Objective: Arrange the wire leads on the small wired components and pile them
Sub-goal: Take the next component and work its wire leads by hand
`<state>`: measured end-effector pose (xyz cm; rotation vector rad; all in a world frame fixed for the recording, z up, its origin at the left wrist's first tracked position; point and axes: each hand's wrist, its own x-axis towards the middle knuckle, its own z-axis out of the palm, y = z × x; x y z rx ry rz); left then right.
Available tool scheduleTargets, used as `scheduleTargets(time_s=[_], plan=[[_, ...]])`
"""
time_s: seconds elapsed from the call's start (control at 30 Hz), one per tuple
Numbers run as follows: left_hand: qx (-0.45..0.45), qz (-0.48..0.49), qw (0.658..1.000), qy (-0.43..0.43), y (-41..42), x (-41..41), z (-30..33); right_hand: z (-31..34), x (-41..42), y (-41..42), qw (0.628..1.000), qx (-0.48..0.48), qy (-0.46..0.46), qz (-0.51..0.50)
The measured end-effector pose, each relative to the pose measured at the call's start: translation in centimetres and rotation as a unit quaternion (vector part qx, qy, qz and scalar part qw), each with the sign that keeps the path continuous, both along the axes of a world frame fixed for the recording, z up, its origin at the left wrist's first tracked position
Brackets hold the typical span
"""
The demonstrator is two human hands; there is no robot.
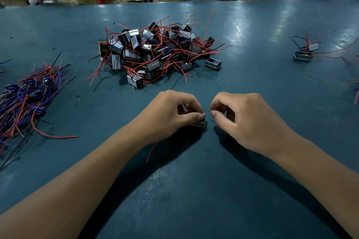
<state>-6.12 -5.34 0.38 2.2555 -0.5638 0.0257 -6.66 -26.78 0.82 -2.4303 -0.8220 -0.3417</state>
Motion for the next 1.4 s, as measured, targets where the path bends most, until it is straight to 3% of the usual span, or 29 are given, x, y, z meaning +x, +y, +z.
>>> scheduleTargets(time_s=[0.23, 0.47, 0.6, 0.87, 0.97, 1.17, 1.4], plan=[[-0.033, 0.015, 0.999, 0.022, -0.1, 0.0, -0.2, 0.1, -0.6, 0.7, 0.997, 0.014, 0.016, -0.070], [-0.029, 0.013, 0.999, 0.021, 0.0, 0.0, -0.3, 0.1, -0.6, 1.0, 0.987, 0.088, 0.086, -0.106], [-0.023, 0.009, 1.000, 0.017, 0.2, 0.1, -0.3, 0.5, 0.5, 0.0, 0.964, 0.181, 0.155, -0.119], [-0.023, 0.029, 0.999, 0.027, 0.1, 0.1, -0.3, 1.0, 1.1, -0.6, 0.933, 0.247, 0.241, -0.106], [-0.020, 0.037, 0.999, 0.028, 0.1, 0.1, -0.3, 1.7, 1.1, -1.0, 0.914, 0.276, 0.286, -0.085], [-0.002, 0.042, 0.996, -0.082, -0.1, -0.6, 0.5, 2.4, 0.7, -1.2, 0.902, 0.270, 0.334, 0.037], [-0.005, 0.012, 0.995, -0.095, -1.0, -0.9, 0.6, 2.4, 0.6, -1.5, 0.901, 0.232, 0.352, 0.108]])
